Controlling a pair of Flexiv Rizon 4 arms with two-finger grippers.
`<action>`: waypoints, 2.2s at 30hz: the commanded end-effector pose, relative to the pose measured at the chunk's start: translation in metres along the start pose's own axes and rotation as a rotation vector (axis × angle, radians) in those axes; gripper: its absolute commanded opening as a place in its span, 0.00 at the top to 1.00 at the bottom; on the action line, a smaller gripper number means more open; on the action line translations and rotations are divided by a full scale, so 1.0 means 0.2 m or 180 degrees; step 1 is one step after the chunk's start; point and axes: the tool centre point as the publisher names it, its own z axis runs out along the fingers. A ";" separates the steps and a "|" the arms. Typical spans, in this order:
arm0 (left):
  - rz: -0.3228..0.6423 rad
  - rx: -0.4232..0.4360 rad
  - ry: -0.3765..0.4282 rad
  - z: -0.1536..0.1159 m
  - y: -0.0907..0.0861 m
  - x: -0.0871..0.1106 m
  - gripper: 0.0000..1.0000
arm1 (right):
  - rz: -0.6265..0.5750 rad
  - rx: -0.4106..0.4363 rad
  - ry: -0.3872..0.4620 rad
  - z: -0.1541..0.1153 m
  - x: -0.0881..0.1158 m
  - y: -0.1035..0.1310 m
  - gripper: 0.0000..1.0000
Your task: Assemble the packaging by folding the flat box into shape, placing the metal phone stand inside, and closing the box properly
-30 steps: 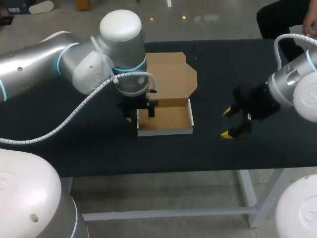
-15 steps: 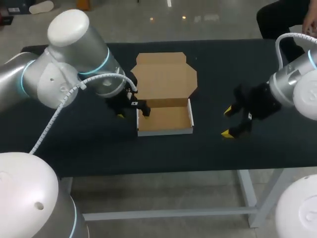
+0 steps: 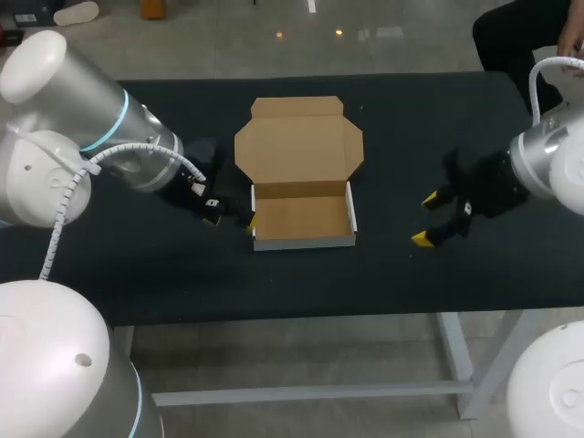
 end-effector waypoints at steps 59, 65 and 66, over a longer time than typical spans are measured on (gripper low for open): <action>-0.1749 0.0029 -0.0312 -0.69 0.34 0.09 0.00 | 0.2579 -0.0013 -0.0298 -0.52 0.08 -0.16 0.00; -0.1772 0.0107 -0.0379 -0.70 0.35 0.11 0.00 | 0.2623 -0.0064 -0.0281 -0.52 0.08 -0.15 0.00; -0.1781 0.0106 -0.0386 -0.70 0.34 0.10 0.00 | 0.2637 -0.0072 -0.0280 -0.52 0.08 -0.15 0.00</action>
